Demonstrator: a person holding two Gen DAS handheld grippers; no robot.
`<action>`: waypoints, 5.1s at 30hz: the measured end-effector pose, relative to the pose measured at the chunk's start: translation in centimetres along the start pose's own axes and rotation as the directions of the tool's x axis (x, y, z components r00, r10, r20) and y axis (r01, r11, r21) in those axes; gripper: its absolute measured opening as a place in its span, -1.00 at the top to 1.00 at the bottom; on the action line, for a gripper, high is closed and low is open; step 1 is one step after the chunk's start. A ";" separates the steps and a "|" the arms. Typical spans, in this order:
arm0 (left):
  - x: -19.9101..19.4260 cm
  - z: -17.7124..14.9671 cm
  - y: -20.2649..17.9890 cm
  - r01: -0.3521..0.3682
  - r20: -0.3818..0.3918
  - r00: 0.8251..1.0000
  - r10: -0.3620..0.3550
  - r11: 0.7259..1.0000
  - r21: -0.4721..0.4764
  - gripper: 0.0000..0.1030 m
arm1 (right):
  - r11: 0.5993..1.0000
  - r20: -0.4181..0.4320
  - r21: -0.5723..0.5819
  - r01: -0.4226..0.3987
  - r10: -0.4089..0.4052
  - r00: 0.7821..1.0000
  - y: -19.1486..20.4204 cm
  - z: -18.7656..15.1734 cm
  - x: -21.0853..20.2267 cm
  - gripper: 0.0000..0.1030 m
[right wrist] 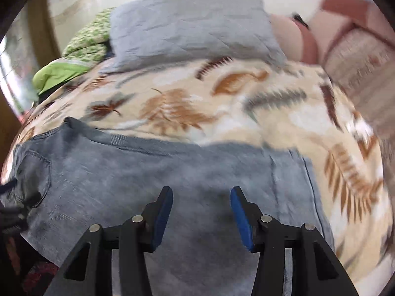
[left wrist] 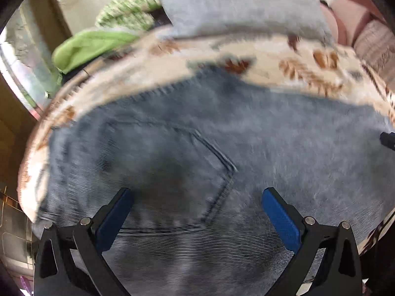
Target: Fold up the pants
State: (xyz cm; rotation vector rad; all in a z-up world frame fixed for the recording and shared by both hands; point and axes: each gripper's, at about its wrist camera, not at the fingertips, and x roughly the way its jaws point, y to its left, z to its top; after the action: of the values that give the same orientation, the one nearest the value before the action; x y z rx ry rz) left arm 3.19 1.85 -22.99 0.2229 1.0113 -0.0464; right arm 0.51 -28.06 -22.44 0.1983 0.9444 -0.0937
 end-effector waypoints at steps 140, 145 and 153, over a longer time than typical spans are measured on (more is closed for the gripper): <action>-0.7 -7.1 23.4 0.157 -0.067 0.970 -0.234 0.810 -0.565 -1.00 | 0.873 -0.083 -0.220 -0.436 0.428 0.900 13.9 -1.2 1.5 0.40; 1.8 -5.8 22.7 0.169 -0.077 0.962 -0.263 0.790 -0.589 -0.96 | 0.874 -0.080 -0.220 -0.433 0.426 0.901 13.9 -1.3 1.6 0.41; 1.7 -4.0 21.8 0.222 0.001 0.962 -0.272 0.784 -0.580 0.11 | 0.827 -0.073 -0.187 -0.530 0.527 0.847 15.5 -0.3 1.3 0.40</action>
State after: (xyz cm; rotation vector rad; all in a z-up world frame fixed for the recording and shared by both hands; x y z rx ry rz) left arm 3.82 24.10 -22.89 -0.4748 1.0874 0.0327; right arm 3.62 -12.87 -21.71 0.2687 0.8807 0.5200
